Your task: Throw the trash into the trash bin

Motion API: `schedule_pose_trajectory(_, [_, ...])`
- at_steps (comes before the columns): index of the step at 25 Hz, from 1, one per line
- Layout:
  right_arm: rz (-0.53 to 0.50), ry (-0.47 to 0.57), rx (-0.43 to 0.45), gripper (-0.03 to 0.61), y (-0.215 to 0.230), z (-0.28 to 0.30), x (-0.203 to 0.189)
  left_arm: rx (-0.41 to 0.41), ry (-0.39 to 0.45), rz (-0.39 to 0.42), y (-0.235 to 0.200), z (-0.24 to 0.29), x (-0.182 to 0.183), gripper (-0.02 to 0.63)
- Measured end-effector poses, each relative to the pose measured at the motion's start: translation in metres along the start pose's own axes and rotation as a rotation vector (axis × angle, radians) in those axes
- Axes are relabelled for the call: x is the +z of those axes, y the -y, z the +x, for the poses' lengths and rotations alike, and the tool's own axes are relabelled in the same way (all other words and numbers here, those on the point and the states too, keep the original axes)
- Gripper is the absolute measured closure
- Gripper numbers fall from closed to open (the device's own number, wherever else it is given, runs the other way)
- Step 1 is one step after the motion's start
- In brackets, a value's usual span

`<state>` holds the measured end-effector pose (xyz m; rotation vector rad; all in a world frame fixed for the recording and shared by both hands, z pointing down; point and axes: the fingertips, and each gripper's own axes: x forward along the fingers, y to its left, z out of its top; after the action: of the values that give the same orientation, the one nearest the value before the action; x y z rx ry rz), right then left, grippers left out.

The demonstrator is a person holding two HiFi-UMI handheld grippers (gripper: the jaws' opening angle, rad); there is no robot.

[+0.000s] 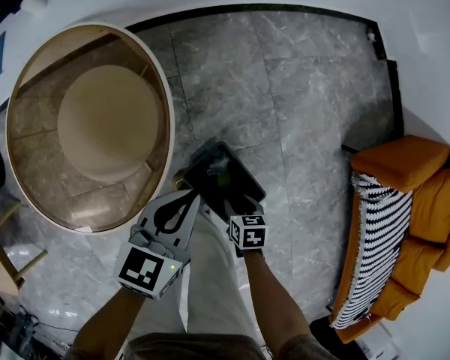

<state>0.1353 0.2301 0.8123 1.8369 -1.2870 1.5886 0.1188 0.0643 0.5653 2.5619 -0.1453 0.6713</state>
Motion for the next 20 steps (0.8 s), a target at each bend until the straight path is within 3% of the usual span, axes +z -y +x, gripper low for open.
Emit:
schedule_pose_trajectory(3, [-0.005, 0.019, 0.004, 0.369, -0.001, -0.004, 0.006, 0.007, 0.01, 0.0, 0.001, -0.004, 0.002, 0.595])
schedule_pose_trajectory(13, [-0.024, 0.09, 0.015, 0.552, -0.019, -0.034, 0.033, 0.036, 0.038, -0.016, 0.006, -0.031, 0.016, 0.595])
schedule_pose_trajectory(20, [-0.074, 0.123, 0.042, 0.56, -0.05, -0.076, 0.063, 0.071, 0.061, -0.051, 0.008, -0.056, 0.038, 0.595])
